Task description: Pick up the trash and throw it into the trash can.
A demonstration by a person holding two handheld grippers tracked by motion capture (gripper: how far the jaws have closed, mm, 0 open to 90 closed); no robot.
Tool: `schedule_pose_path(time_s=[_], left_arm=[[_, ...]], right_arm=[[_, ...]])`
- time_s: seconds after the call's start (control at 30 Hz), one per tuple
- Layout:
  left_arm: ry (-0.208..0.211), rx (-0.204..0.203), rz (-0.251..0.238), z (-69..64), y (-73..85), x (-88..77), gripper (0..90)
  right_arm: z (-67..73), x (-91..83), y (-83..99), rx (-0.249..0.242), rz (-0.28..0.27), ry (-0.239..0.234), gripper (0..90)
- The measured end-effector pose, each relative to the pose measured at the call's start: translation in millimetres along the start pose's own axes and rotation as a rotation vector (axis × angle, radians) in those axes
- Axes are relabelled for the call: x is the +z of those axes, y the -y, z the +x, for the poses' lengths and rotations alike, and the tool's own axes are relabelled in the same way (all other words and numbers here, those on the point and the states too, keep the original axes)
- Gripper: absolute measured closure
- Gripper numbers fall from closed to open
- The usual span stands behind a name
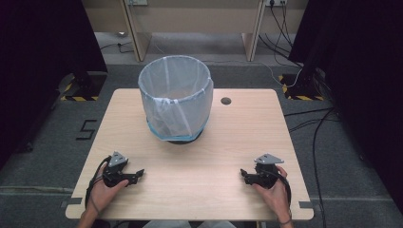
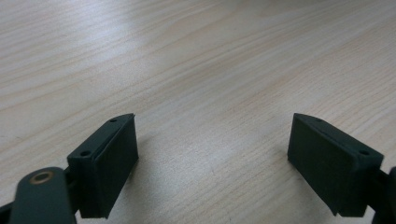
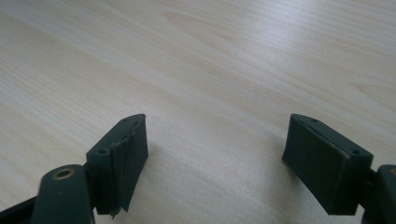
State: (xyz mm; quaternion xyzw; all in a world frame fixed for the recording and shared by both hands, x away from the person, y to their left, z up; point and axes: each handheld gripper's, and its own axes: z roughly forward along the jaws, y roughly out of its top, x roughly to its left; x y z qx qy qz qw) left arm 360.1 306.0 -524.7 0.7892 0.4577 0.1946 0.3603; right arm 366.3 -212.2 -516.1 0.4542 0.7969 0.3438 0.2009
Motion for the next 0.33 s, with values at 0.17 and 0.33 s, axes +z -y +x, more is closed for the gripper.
schedule_pose_path(time_s=[0.17, 0.33], left_arm=[[0.000, 0.000, 0.001, 0.0, -0.1, -0.1, 15.2], [0.000, 0.000, 0.000, 0.0, 0.0, 0.0, 15.1]], right_arm=[[2.0, -1.9, 1.6, 0.002, 0.005, 0.001, 20.1], [2.0, -1.6, 1.6, -0.002, 0.007, -0.003, 19.2]])
